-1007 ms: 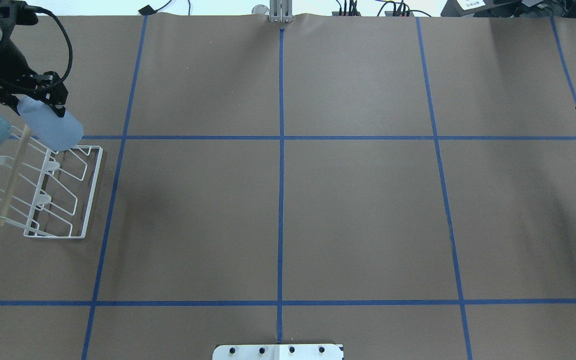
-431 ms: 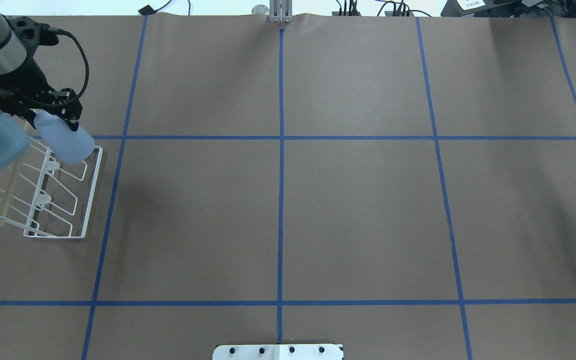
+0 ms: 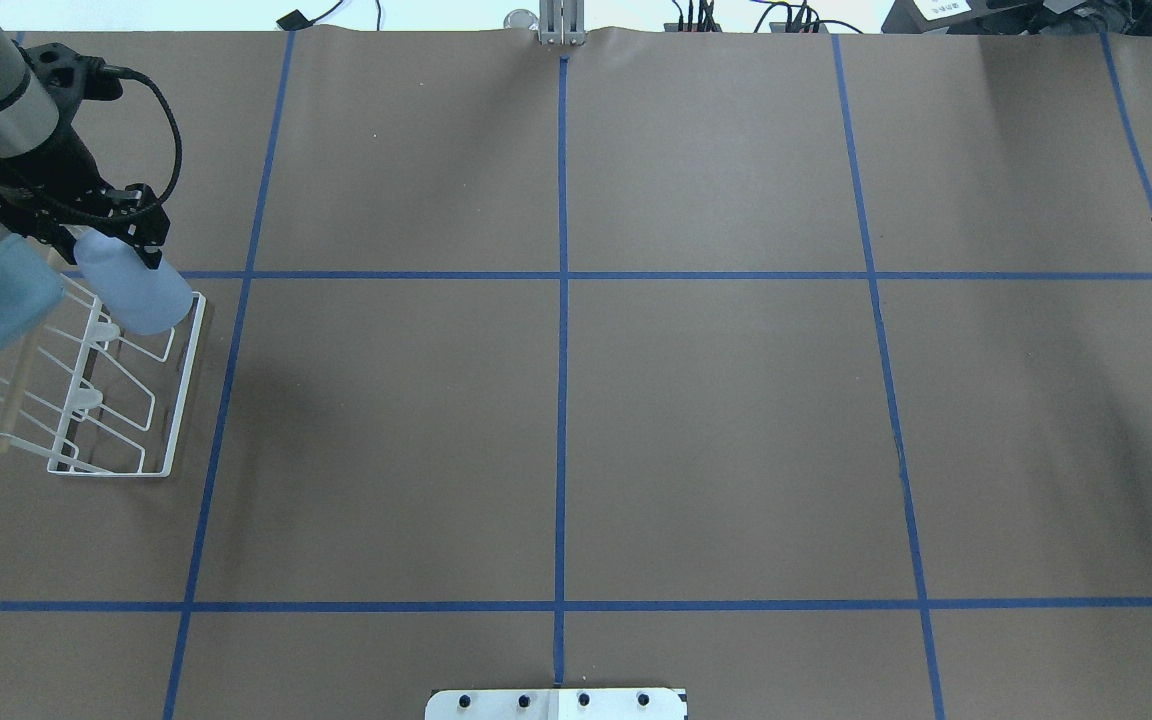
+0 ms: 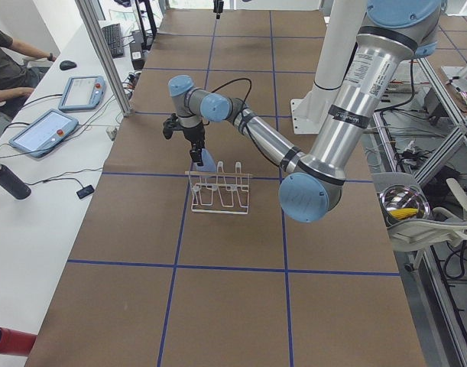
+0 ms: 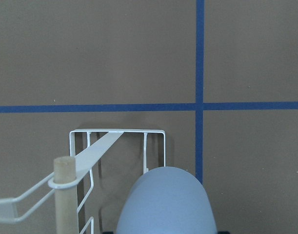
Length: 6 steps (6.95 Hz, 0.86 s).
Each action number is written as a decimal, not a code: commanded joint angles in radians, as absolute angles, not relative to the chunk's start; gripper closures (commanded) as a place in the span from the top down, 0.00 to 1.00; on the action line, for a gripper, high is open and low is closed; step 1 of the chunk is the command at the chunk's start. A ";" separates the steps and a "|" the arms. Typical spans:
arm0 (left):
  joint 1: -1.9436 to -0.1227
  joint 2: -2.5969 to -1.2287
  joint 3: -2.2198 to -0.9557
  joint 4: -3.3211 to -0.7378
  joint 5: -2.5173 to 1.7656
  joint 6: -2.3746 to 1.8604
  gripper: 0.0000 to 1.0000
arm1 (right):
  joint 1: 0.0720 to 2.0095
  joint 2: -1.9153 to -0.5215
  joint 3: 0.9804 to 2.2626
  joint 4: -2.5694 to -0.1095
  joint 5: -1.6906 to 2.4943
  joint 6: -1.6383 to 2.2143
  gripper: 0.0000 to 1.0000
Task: Hang cup on cup holder
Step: 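Lower the cup with the left gripper onto a hook of the wire rack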
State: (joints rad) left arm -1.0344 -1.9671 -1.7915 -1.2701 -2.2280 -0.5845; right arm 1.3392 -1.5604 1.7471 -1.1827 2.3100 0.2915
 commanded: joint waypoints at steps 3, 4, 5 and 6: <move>-1.028 -1.950 -1.865 -1.281 -2.227 -0.584 0.98 | 1.336 -1.560 1.744 -1.186 2.304 0.296 1.00; -1.026 -1.948 -1.881 -1.278 -2.229 -0.584 0.98 | 1.336 -1.562 1.735 -1.186 2.306 0.296 1.00; -1.029 -1.930 -1.879 -1.291 -2.226 -0.566 0.98 | 1.338 -1.562 1.735 -1.192 2.307 0.301 1.00; -1.055 -1.922 -1.876 -1.287 -2.217 -0.426 0.98 | 1.341 -1.546 1.736 -1.288 2.307 0.282 1.00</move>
